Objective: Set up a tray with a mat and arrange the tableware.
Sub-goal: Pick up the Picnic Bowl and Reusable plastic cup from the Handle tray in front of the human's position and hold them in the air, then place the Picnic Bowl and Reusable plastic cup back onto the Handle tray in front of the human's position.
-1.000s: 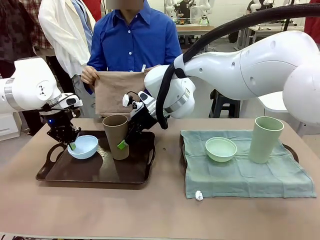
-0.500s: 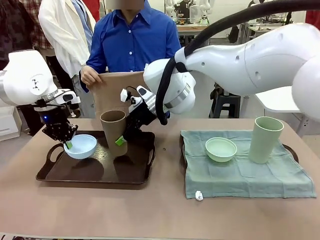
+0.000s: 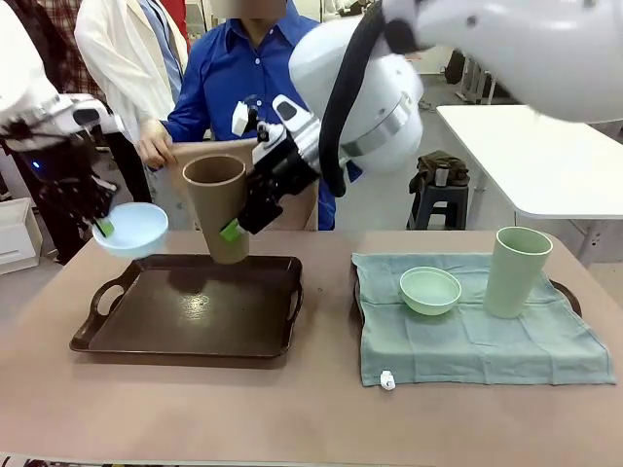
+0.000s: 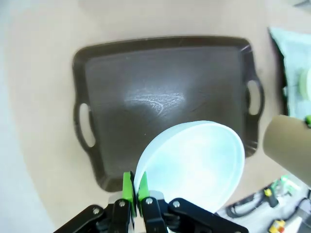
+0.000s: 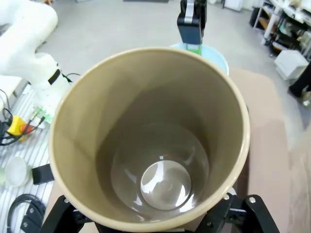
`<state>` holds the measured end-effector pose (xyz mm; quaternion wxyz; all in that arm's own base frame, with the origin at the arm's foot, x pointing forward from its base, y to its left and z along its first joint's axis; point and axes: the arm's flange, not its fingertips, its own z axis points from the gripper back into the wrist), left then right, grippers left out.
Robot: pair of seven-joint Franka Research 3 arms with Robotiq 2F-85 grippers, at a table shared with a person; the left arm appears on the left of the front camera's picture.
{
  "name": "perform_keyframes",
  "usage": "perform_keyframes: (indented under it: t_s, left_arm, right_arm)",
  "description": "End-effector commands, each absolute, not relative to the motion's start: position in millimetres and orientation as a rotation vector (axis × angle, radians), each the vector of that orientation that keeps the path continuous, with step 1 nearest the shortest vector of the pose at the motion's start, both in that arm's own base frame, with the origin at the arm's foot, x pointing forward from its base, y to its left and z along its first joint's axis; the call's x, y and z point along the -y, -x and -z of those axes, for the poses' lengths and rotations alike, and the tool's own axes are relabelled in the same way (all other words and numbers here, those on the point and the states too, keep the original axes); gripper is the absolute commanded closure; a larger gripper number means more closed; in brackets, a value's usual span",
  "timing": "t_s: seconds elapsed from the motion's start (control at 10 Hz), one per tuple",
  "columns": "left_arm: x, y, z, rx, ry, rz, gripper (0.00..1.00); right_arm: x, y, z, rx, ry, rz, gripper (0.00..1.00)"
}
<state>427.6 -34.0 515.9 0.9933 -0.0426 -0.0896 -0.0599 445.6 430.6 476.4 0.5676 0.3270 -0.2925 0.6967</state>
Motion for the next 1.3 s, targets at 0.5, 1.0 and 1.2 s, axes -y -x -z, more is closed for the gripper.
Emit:
perform_keyframes:
  t_s: [0.5,1.0,1.2]
  left_arm:
    - [42.4,-396.1,-575.4,0.305,0.061,0.112,1.0]
    - [42.4,-396.1,-575.4,0.305,0.061,0.112,1.0]
    - [42.4,-396.1,-575.4,0.305,0.061,0.112,1.0]
  right_arm:
    - [-415.4,-388.2,-533.9,0.76,-0.668,-1.687,1.0]
    - [-415.4,-388.2,-533.9,0.76,-0.668,-1.687,1.0]
    - [-415.4,-388.2,-533.9,0.76,-0.668,-1.687,1.0]
